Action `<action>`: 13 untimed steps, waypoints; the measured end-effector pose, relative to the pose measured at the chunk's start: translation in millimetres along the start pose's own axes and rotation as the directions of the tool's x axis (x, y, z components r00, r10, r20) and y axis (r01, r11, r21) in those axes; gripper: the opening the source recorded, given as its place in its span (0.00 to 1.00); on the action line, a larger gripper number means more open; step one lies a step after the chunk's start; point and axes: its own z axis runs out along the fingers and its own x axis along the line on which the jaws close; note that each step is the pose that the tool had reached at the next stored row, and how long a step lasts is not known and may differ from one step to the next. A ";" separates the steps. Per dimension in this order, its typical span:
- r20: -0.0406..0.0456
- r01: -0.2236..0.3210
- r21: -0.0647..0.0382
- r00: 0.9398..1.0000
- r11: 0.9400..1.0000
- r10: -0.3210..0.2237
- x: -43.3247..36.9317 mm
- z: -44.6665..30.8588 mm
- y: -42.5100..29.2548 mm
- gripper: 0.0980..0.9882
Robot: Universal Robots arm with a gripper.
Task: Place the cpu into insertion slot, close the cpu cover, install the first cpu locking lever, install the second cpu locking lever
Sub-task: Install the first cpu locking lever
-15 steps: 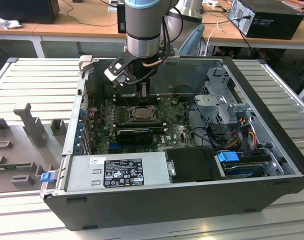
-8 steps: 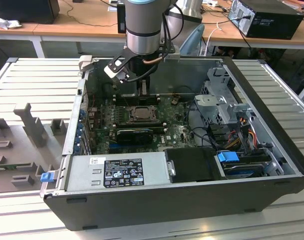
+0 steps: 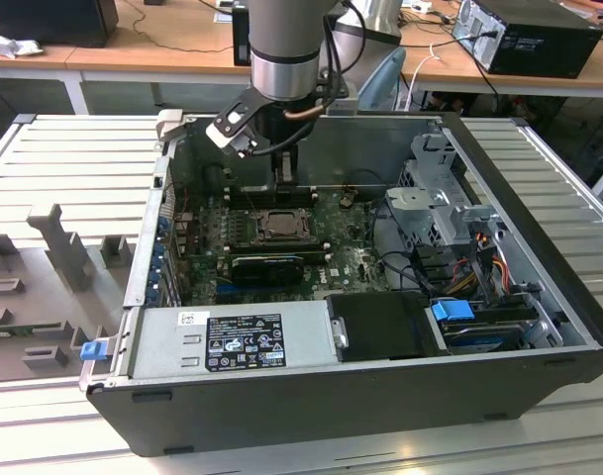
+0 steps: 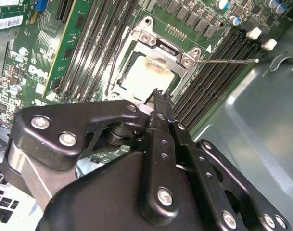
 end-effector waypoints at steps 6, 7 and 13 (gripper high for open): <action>-0.003 0.103 0.004 0.995 0.995 -0.103 0.0 0.1 -0.1 0.01; -0.004 0.124 0.005 0.992 0.992 -0.124 0.0 0.1 -0.1 0.01; -0.007 0.199 0.008 0.980 0.980 -0.199 0.0 0.3 -2.8 0.01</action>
